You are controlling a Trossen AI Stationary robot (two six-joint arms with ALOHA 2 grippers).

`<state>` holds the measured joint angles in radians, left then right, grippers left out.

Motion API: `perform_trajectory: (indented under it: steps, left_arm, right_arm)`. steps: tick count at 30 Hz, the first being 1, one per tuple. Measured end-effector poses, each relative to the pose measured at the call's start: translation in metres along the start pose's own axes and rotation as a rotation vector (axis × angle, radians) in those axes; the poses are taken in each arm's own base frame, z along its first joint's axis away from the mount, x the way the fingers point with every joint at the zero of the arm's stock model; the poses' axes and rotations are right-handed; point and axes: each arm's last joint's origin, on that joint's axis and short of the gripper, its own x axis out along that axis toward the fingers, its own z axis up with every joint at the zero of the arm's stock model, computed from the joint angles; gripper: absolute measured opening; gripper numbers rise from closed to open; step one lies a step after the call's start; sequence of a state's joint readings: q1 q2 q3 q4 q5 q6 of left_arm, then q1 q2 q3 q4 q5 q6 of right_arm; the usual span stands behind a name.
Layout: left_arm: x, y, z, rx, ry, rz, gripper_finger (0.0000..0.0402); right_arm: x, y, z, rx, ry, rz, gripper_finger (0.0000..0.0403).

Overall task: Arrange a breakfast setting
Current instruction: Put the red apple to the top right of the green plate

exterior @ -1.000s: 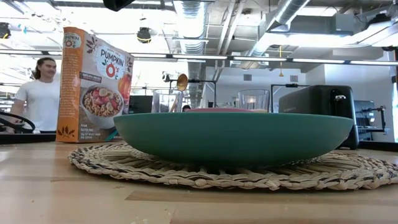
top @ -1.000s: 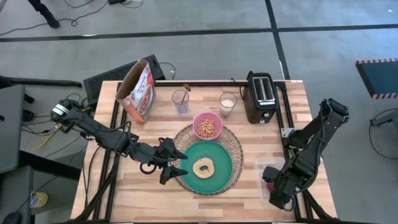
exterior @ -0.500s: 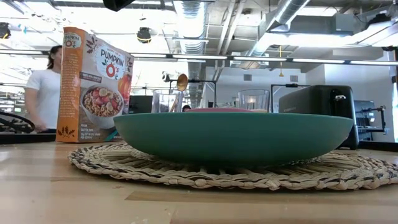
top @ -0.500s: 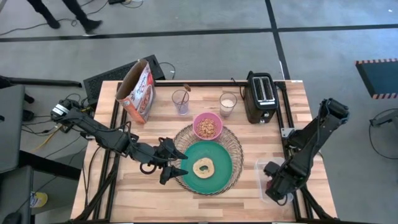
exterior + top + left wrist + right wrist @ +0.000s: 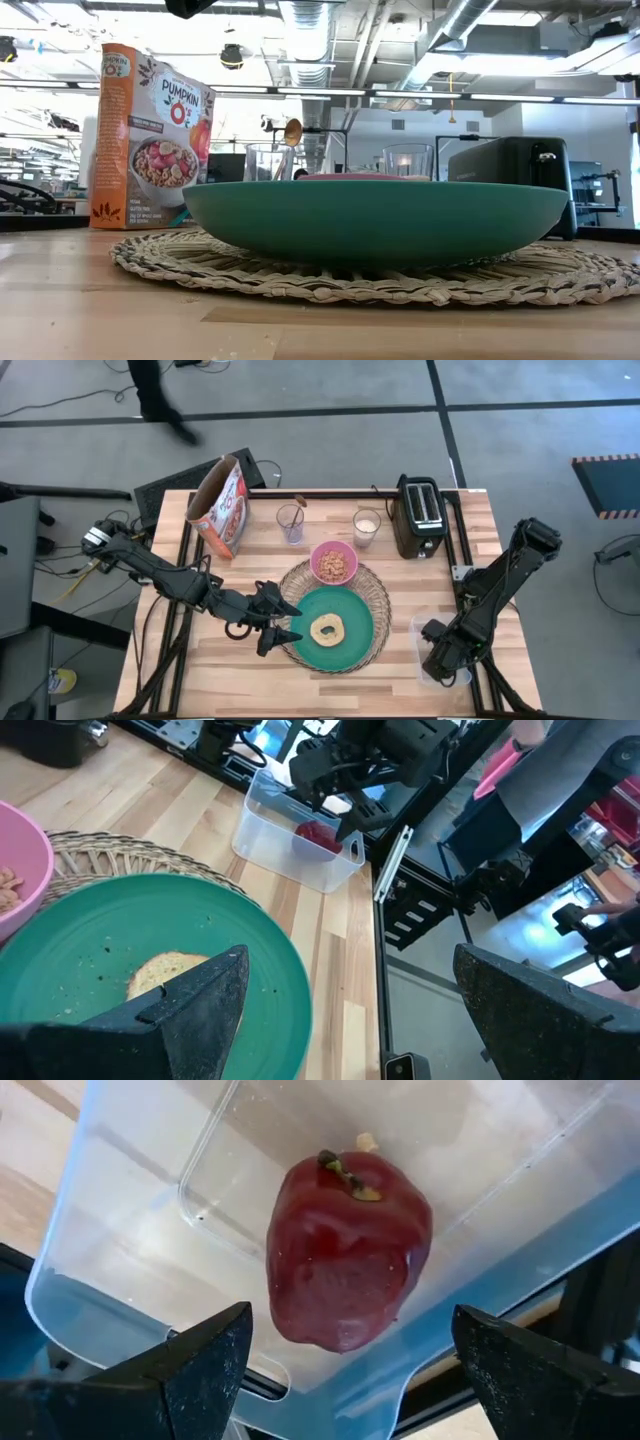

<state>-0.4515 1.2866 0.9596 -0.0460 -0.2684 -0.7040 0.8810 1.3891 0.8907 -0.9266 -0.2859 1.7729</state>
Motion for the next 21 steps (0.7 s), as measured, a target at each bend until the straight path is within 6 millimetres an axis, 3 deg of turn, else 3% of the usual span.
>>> perform_trajectory:
  steps: [21]
  left_arm:
    - [0.0,0.001,-0.001,0.008,0.01,0.016,0.0336]
  right_arm:
    - [0.015,-0.003,0.004,-0.004,-0.032,0.019,0.0368]
